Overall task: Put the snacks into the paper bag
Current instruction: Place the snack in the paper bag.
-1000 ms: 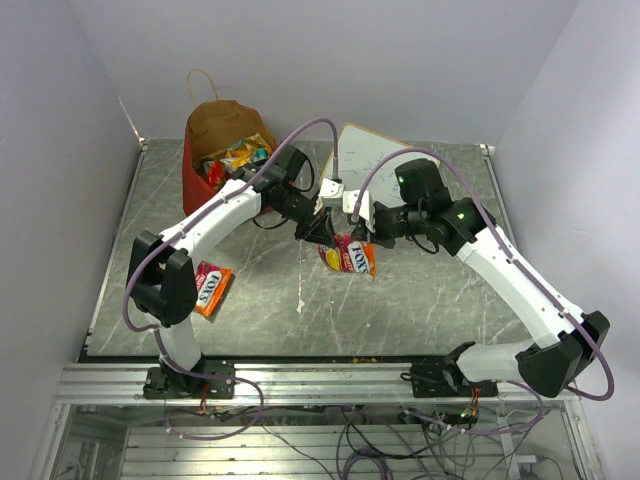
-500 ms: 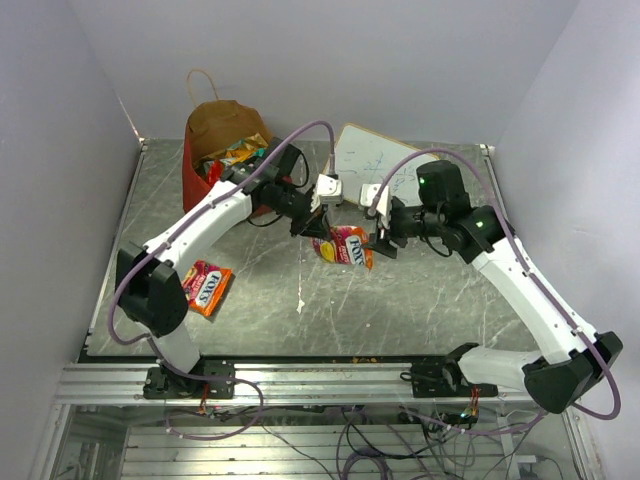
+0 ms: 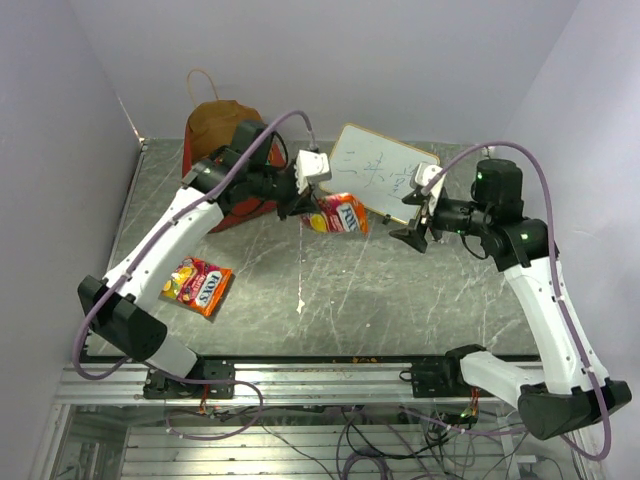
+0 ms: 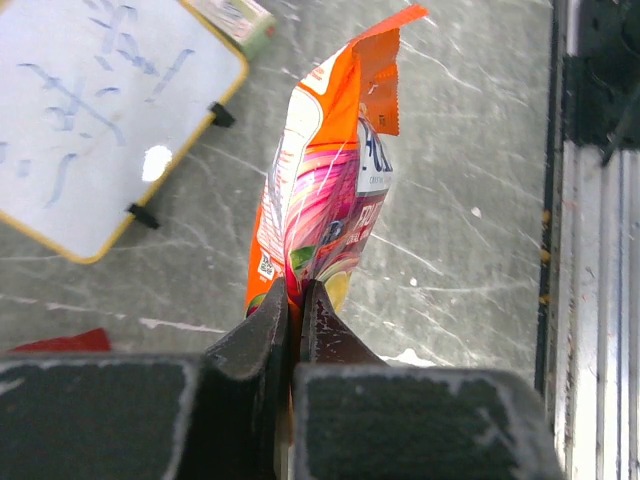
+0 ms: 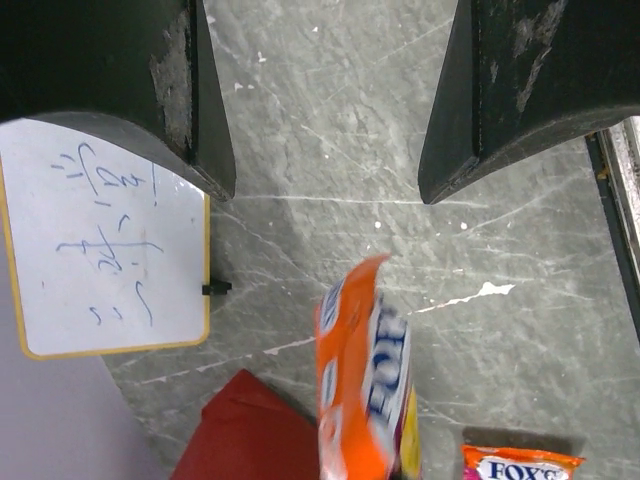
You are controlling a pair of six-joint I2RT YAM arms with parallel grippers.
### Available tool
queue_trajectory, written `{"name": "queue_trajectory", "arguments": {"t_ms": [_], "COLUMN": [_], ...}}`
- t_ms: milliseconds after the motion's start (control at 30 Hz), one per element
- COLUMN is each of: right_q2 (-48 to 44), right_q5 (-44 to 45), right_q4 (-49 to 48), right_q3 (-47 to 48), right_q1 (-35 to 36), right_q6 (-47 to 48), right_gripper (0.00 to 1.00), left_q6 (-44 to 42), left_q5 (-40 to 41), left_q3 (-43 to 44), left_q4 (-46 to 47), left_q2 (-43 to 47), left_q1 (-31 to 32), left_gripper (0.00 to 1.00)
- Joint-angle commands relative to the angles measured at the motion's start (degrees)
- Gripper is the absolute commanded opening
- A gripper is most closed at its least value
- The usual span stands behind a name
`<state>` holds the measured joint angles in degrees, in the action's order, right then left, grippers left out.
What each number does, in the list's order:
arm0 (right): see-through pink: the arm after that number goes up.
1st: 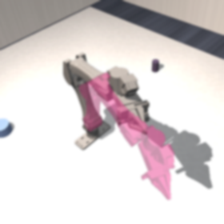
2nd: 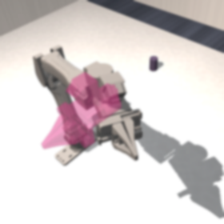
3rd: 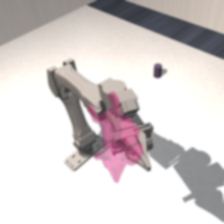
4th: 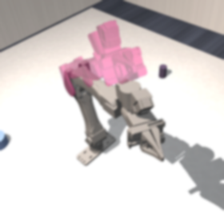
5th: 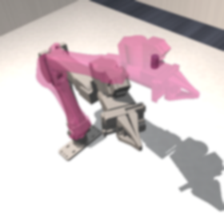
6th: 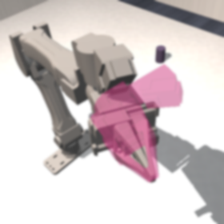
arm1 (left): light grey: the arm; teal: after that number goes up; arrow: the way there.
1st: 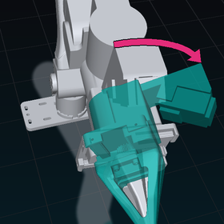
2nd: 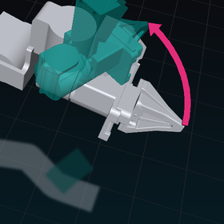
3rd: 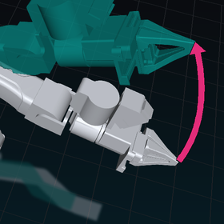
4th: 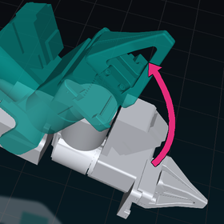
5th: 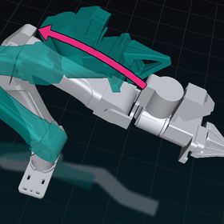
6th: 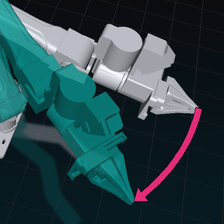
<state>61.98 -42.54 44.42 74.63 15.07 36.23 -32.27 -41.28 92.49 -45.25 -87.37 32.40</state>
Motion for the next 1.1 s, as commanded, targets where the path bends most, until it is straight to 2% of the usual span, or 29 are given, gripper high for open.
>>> {"name": "queue_trajectory", "arguments": {"t_ms": [0,333,533,667,800,1067], "right_q2": [-2.5,-2.66,-1.94,-1.02,-1.3,-2.94], "right_q5": [-2.03,5.59,5.1,3.83,2.92,1.36], "right_q4": [-0.39,-13.43,-20.24,-21.38,-21.35,-20.26], "right_q3": [-3.26,-20.0,-28.84,-30.63,-31.27,-32.34], "right_q1": [-3.03,-5.35,-8.59,-9.72,-10.7,-11.37], "right_q6": [-2.21,-7.0,-7.92,-7.76,-7.59,-6.41], "right_gripper": [0.74,0.76,0.76,0.76,0.76,0.76], "left_q6": [6.95,16.24,18.89,13.51,4.89,-13.27], "left_q5": [2.56,7.29,20.07,32.3,40.14,45.3], "left_q3": [5.51,12.15,14.67,16.28,13.88,6.93], "left_q4": [6.0,10.65,12.52,11.89,14.04,21.41], "left_q2": [4.13,8.94,11.11,10.32,9.61,6.84], "left_q1": [-3.05,-11.18,-18.0,-18.95,-18.96,-19.02], "left_gripper": [0.07,0.07,0.07,0.07,0.07,0.07]}}
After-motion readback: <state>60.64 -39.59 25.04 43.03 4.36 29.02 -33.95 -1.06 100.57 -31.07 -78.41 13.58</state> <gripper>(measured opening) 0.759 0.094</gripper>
